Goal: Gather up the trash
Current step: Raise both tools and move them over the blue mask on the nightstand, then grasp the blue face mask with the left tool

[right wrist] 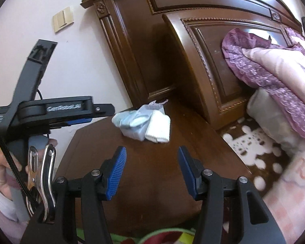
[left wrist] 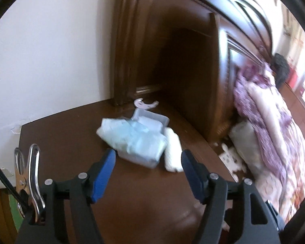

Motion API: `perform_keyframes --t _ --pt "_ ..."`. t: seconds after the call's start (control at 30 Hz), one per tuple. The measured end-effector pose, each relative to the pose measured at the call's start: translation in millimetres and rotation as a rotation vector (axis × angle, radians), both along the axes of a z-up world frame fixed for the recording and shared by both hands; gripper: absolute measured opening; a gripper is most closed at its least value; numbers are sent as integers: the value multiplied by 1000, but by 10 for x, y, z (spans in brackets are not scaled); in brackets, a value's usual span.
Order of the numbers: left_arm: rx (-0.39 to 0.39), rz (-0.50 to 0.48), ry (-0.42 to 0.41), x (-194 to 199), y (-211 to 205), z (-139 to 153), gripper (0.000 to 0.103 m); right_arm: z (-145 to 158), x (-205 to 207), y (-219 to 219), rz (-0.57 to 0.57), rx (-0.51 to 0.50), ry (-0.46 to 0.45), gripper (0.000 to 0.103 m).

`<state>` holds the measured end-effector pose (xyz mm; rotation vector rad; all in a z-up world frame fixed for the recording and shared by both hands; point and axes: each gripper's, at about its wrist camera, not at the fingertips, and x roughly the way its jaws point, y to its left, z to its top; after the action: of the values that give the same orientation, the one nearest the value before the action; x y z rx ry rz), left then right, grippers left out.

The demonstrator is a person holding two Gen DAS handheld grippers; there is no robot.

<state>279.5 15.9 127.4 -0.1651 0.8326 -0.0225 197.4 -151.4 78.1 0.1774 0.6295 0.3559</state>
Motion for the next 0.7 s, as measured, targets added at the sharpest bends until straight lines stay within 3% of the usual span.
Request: perform_keyframes --t 0.33,0.6,0.63,0.7 --pt "43 51 125 666 10 -427 71 -342 599 24 4 45 73 54" --pt "57 79 96 802 3 -541 70 -488 875 124 23 18 125 54" --pt "52 80 90 805 11 -550 67 -503 885 124 10 11 133 54" --pt "59 86 77 807 31 -558 43 -524 909 132 6 8 145 54"
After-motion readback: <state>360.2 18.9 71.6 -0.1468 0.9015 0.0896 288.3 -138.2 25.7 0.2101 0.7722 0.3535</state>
